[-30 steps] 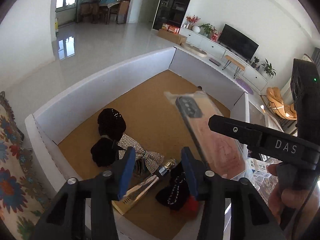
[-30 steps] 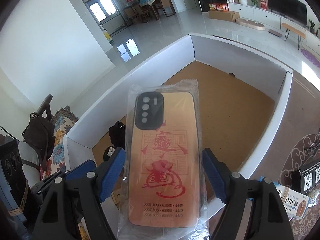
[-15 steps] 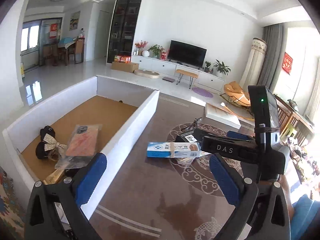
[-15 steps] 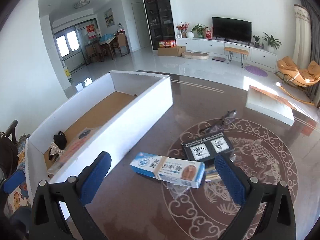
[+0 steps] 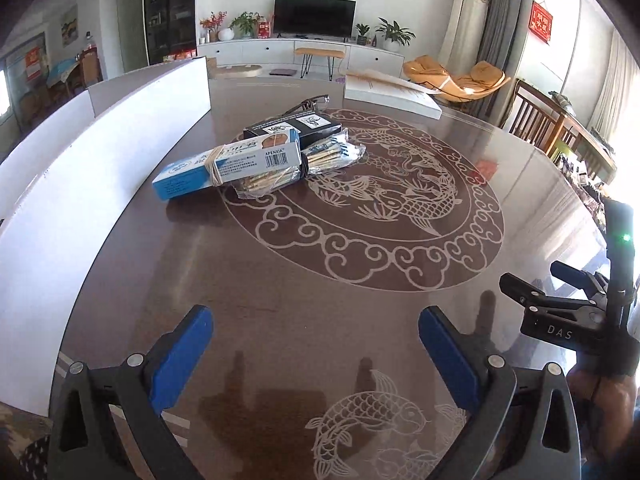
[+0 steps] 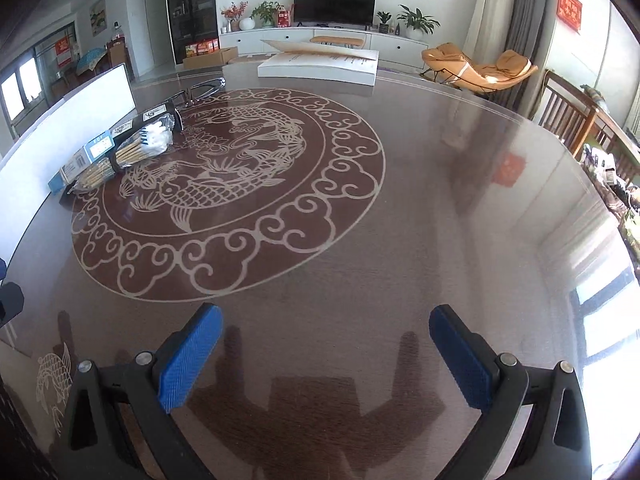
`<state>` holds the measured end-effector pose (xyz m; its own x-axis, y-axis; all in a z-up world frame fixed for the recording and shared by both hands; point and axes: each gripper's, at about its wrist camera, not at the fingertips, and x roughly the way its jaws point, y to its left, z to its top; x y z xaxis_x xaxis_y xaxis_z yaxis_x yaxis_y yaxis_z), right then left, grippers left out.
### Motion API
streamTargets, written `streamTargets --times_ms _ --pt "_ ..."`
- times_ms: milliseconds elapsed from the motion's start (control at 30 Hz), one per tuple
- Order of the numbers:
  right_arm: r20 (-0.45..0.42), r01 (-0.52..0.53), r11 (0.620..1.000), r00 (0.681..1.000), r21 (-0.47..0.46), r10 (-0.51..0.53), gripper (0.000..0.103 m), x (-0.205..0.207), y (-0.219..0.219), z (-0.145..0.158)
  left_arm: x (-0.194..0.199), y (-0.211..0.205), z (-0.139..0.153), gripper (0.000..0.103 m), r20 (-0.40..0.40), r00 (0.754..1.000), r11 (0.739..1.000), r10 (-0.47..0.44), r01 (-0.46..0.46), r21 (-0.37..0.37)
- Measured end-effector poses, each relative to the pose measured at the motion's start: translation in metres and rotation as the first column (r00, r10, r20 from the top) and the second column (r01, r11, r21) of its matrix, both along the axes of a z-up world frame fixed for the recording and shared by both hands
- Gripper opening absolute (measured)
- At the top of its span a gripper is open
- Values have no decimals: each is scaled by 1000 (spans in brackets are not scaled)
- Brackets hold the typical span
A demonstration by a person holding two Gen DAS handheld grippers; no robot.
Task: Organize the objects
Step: 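Move both empty tools back over the table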
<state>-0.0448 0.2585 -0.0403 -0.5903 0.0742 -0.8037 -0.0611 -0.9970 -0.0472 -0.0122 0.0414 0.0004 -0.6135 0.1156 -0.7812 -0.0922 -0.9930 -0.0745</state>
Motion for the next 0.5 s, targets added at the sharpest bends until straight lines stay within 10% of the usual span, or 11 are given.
streamTargets --times_ms 500 --pt "8 -16 1000 1000 9 16 103 2 -8 -6 -11 -15 -30 103 99 993 997 71 -72 10"
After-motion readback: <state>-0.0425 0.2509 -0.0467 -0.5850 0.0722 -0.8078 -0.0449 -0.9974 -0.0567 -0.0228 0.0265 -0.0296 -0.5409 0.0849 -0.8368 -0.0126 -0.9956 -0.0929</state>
